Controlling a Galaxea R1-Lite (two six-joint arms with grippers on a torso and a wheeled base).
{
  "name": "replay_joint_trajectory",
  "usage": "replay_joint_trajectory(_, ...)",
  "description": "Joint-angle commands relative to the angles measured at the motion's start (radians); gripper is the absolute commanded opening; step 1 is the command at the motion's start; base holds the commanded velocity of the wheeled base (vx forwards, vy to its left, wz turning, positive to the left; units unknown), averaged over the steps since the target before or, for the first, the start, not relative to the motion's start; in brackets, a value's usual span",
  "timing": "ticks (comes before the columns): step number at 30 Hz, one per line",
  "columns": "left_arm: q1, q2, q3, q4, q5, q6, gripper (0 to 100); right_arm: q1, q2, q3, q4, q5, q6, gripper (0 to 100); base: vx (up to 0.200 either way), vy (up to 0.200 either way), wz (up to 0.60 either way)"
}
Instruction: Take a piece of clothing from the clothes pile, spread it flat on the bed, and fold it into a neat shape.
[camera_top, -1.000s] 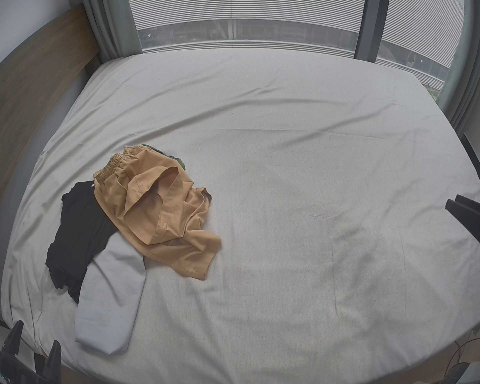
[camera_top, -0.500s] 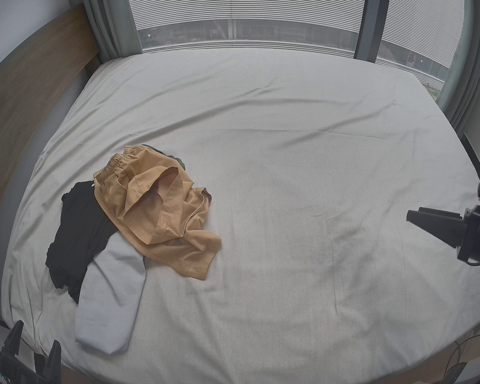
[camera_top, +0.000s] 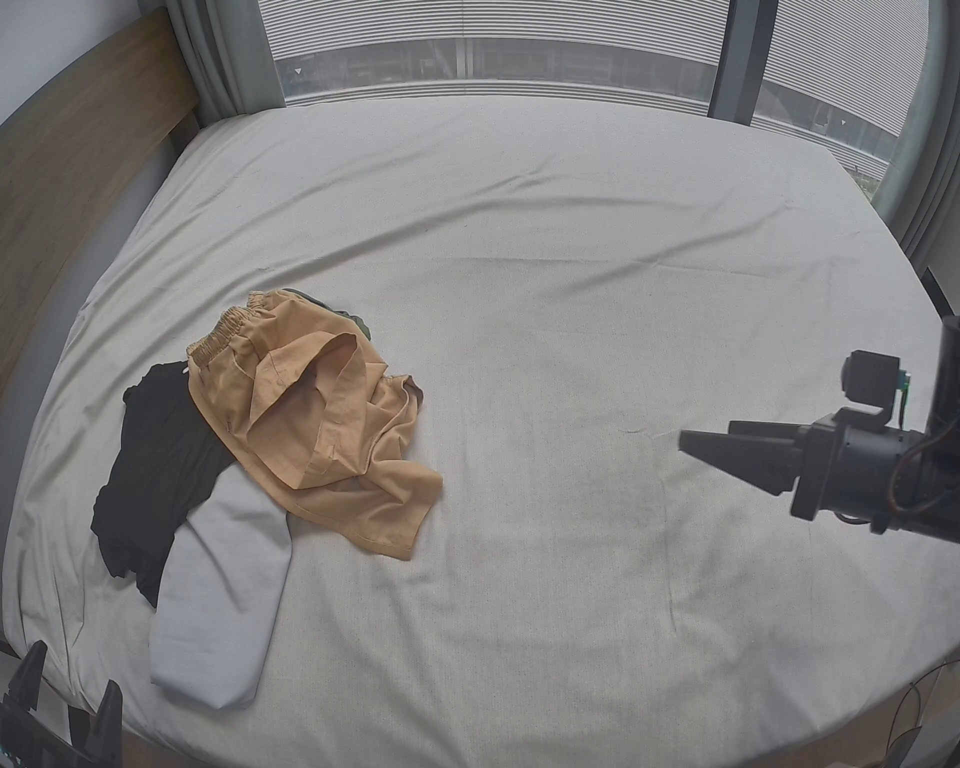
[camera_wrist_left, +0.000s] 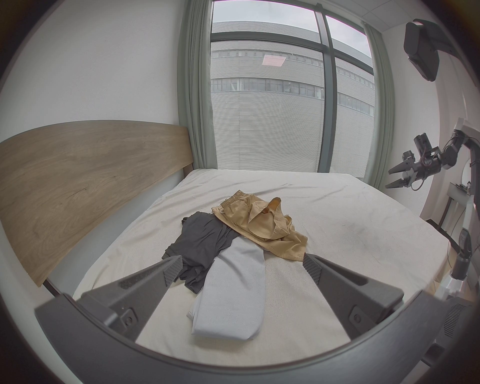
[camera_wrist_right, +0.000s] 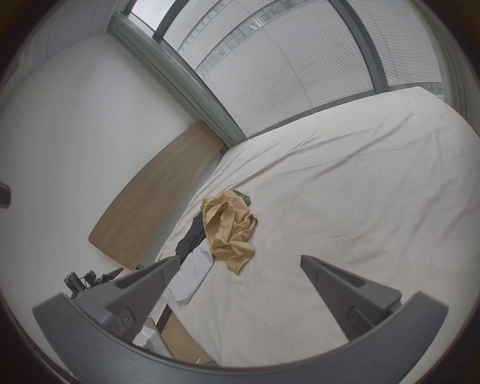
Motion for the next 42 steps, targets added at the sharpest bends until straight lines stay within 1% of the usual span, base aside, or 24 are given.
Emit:
replay_joint_trajectory(1,0.000,-0.016,0.018,-0.001,0.000,0.000,100,0.041,0.125,-0.017,-0.032,-0.006,0.002,100,0.000,0.000,0.00)
replay_joint_trajectory(4,-0.001,-0.016,0.018,-0.001,0.000,0.000,100,0.053,0.189,-0.051,-0.037,-0.004,0.005,100,0.000,0.000,0.00)
replay_joint_trajectory(10,-0.001,-0.016,0.018,-0.001,0.000,0.000,100,0.073,0.255,-0.097,-0.035,-0.004,0.014,100,0.000,0.000,0.00)
replay_joint_trajectory(11,-0.001,-0.016,0.018,-0.001,0.000,0.000,100,0.091,0.295,-0.125,-0.035,-0.004,0.035,100,0.000,0.000,0.00)
replay_joint_trajectory(16,-0.001,-0.016,0.018,-0.001,0.000,-0.002,100,0.134,0.399,-0.191,-0.037,-0.004,0.092,100,0.000,0.000,0.00)
replay_joint_trajectory(24,-0.001,-0.016,0.018,-0.001,0.000,-0.003,100,0.168,0.534,-0.263,-0.077,-0.004,0.109,100,0.000,0.000,0.00)
replay_joint_trajectory(25,-0.001,-0.015,0.018,-0.001,0.000,-0.003,100,0.168,0.571,-0.295,-0.077,-0.004,0.141,100,0.000,0.000,0.00)
replay_joint_trajectory(26,-0.001,-0.016,0.018,-0.001,0.000,-0.003,100,0.168,0.576,-0.300,-0.077,-0.004,0.149,100,0.000,0.000,0.00)
replay_joint_trajectory(27,-0.001,-0.015,0.018,-0.001,0.000,-0.003,100,0.170,0.600,-0.321,-0.078,-0.003,0.192,100,0.000,0.000,0.00)
replay_joint_trajectory(28,-0.001,-0.015,0.018,-0.001,0.000,-0.003,100,0.170,0.608,-0.332,-0.078,-0.001,0.204,100,0.000,0.000,0.00)
replay_joint_trajectory(40,-0.001,-0.015,0.018,-0.001,0.000,-0.005,100,0.170,0.731,-0.438,-0.077,0.003,0.212,100,0.000,0.000,0.00)
replay_joint_trajectory(42,-0.003,-0.015,0.018,-0.001,0.000,-0.005,100,0.183,0.757,-0.465,-0.077,0.002,0.212,100,0.000,0.000,0.00)
